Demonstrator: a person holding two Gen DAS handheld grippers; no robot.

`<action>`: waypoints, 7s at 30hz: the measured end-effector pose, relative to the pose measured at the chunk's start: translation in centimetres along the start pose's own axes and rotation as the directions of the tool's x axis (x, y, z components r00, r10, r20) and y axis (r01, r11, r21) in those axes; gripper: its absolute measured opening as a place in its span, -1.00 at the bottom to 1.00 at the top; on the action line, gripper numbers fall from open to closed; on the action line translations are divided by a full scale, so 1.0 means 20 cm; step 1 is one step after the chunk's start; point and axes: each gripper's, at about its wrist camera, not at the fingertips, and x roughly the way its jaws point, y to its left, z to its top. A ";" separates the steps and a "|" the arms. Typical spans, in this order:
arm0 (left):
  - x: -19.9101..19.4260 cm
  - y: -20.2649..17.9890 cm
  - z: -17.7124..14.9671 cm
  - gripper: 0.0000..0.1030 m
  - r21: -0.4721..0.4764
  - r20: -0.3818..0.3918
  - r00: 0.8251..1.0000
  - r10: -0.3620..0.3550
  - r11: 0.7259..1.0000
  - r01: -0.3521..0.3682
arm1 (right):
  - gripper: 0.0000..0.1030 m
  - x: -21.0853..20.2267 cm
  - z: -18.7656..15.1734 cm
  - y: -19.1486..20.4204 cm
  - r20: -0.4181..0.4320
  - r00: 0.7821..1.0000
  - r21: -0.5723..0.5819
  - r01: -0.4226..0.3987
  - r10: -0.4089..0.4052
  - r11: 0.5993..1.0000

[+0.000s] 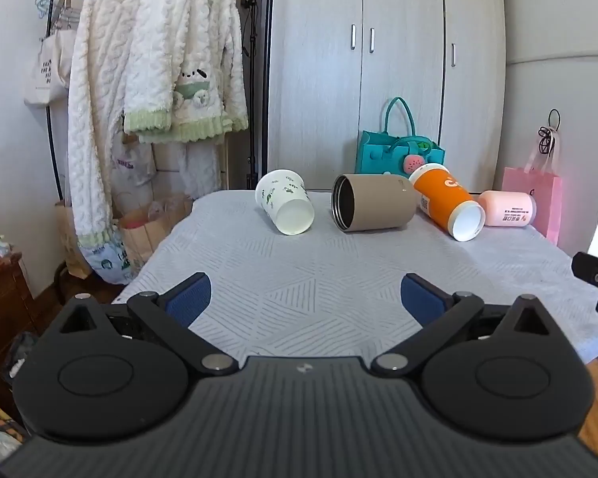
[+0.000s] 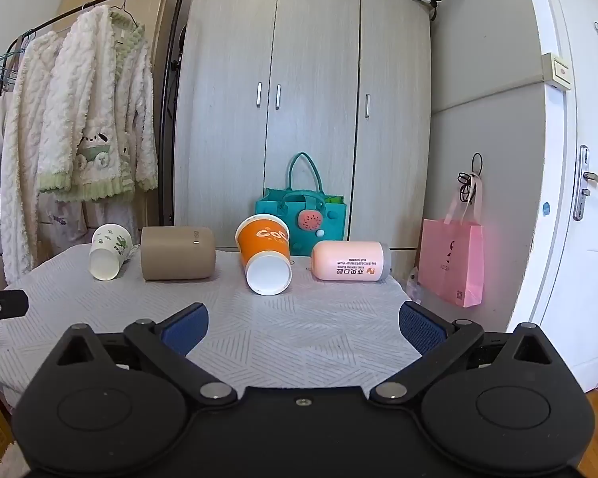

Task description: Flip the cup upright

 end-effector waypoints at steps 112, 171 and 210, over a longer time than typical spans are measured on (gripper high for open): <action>0.94 0.11 0.46 0.98 -0.212 -0.341 0.893 -0.293 0.950 0.231 | 0.99 0.87 0.68 0.44 -0.473 0.733 -0.694 -0.652 0.489 0.306; 0.85 0.19 0.28 0.97 -0.411 -0.287 0.863 -0.416 0.867 0.281 | 0.72 1.31 0.62 0.66 -0.800 0.468 -0.264 -0.836 0.374 0.482; 0.69 -0.03 0.16 0.97 -0.566 -0.375 0.730 -0.571 0.765 0.307 | 0.89 0.87 0.49 0.39 -0.789 0.465 -0.317 -0.868 0.403 0.381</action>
